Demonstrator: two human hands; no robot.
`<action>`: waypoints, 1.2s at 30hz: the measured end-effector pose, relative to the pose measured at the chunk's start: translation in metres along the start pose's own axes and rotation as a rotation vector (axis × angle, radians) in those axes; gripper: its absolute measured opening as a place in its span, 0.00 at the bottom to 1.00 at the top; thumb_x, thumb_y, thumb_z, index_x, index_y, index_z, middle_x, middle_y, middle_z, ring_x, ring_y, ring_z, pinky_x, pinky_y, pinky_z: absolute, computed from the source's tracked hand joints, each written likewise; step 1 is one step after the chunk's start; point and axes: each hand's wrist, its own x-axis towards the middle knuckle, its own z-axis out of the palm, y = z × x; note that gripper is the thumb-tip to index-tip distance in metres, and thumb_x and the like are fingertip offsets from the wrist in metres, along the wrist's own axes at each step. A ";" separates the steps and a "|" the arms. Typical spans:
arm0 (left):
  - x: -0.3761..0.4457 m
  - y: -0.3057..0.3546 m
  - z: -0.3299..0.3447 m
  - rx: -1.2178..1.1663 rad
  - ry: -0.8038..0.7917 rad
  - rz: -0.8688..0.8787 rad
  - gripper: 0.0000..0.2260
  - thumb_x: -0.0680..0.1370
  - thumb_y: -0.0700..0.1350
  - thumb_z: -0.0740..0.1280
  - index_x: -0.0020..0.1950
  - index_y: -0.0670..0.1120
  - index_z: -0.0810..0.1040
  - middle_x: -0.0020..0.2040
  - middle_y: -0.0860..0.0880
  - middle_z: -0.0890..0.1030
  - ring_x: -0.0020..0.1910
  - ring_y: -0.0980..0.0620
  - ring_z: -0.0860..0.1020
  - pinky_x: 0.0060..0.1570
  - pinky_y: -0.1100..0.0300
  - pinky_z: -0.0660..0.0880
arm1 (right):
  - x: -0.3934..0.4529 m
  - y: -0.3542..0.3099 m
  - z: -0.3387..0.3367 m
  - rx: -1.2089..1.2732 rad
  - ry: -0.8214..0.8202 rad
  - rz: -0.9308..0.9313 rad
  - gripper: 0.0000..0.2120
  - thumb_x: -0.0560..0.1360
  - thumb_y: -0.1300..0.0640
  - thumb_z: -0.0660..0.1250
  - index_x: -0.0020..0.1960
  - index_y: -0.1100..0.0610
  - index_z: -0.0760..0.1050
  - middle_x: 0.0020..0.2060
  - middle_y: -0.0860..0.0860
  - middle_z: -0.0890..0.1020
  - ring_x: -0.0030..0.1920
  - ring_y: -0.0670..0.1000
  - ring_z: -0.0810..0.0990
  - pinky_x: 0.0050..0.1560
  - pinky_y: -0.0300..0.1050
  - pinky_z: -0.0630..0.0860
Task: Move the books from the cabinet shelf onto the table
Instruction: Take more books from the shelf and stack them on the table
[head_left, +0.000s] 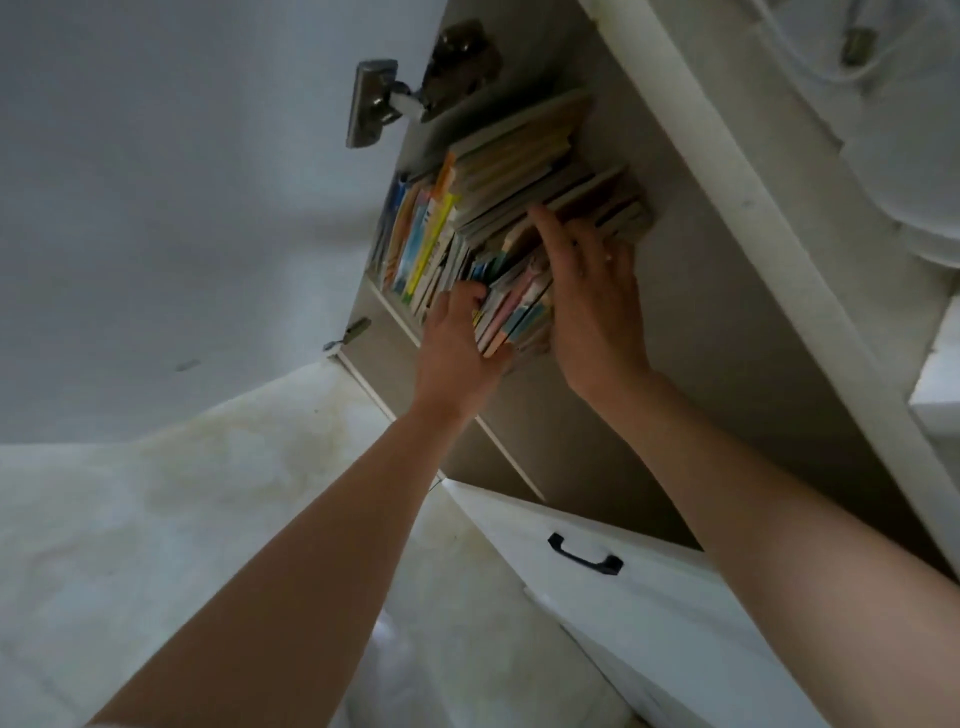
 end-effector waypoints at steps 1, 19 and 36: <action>-0.001 -0.004 0.002 0.003 -0.007 0.011 0.26 0.66 0.45 0.74 0.61 0.46 0.68 0.59 0.45 0.75 0.56 0.43 0.76 0.50 0.45 0.77 | 0.001 0.002 0.002 0.004 0.019 -0.002 0.45 0.66 0.65 0.74 0.76 0.50 0.55 0.69 0.57 0.69 0.64 0.64 0.68 0.61 0.57 0.72; -0.009 -0.011 0.026 0.057 0.051 0.064 0.35 0.70 0.48 0.74 0.73 0.49 0.62 0.66 0.47 0.74 0.61 0.46 0.72 0.52 0.55 0.72 | 0.008 0.017 -0.011 -0.037 -0.106 -0.026 0.36 0.67 0.61 0.73 0.70 0.47 0.64 0.61 0.58 0.70 0.61 0.61 0.68 0.56 0.53 0.70; 0.001 -0.010 0.049 0.063 0.088 0.075 0.28 0.69 0.48 0.76 0.66 0.47 0.70 0.59 0.47 0.79 0.57 0.49 0.78 0.51 0.61 0.74 | 0.001 0.019 -0.008 -0.034 -0.074 -0.117 0.25 0.64 0.60 0.74 0.58 0.54 0.71 0.55 0.53 0.78 0.61 0.56 0.74 0.65 0.60 0.68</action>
